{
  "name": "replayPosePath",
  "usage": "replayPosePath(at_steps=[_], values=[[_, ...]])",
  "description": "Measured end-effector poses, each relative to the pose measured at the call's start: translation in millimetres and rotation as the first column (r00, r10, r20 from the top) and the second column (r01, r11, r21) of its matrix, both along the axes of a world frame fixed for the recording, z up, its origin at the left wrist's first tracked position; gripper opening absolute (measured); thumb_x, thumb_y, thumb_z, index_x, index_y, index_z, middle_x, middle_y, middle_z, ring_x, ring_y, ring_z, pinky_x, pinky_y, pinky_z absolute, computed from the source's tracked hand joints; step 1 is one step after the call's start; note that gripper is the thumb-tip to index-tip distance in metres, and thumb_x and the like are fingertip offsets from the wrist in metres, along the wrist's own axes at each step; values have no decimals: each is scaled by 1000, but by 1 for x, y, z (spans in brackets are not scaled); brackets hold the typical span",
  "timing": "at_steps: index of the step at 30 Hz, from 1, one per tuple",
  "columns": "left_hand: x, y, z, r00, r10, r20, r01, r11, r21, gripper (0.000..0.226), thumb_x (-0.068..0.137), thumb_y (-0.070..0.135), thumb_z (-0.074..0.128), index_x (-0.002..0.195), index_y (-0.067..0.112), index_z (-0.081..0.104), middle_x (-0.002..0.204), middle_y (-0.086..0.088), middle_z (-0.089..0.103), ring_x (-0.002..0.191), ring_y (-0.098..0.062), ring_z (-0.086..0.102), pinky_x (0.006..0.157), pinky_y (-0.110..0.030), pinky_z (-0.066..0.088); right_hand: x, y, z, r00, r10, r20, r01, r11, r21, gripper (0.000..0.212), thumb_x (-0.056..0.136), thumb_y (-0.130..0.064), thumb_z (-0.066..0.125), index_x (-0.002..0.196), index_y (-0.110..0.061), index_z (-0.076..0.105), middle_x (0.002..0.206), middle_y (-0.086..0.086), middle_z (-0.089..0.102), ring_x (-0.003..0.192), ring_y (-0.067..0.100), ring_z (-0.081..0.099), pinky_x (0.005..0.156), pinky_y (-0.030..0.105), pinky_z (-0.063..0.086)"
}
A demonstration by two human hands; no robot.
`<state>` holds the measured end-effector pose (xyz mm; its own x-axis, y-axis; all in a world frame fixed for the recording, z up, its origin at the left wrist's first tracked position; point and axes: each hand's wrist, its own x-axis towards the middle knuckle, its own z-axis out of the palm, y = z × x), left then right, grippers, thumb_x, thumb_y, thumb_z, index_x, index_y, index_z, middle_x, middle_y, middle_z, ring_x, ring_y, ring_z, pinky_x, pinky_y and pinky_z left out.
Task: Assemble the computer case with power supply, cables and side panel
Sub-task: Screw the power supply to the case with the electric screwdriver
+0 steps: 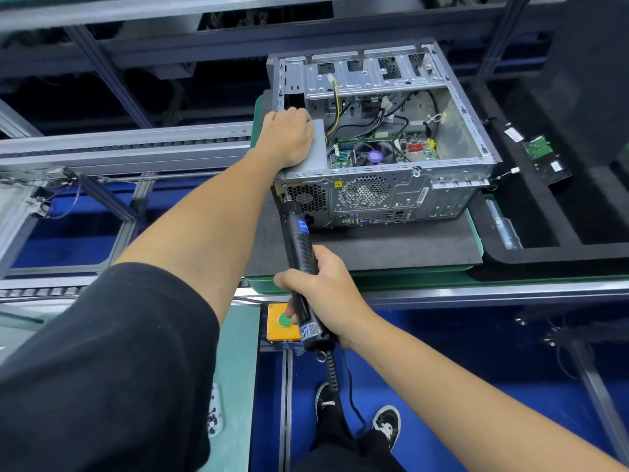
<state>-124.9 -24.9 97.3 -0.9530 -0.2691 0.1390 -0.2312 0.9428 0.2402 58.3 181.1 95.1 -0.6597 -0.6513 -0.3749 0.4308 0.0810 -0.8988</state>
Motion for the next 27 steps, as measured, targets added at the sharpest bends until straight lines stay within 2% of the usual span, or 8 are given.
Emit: replayPosePath(at_steps=[15, 27], values=[[-2, 0, -1, 1000, 7, 8, -7, 1000, -7, 39, 102, 25, 25, 119, 8, 55, 114, -14, 58, 107, -32, 50, 100, -41, 26, -2, -2, 1, 999, 23, -24, -22, 998, 53, 25, 83, -12, 69, 93, -15, 46, 67, 1, 54, 45, 19, 57, 44, 27, 45], [-3, 0, -1, 1000, 1, -4, -1, 1000, -11, 39, 101, 23, 25, 115, 6, 57, 111, -16, 58, 104, -34, 50, 99, -42, 27, -3, -3, -3, 997, 31, -67, -26, 996, 86, 21, 85, -9, 65, 93, -14, 46, 73, 3, 52, 45, 19, 58, 51, 35, 48]])
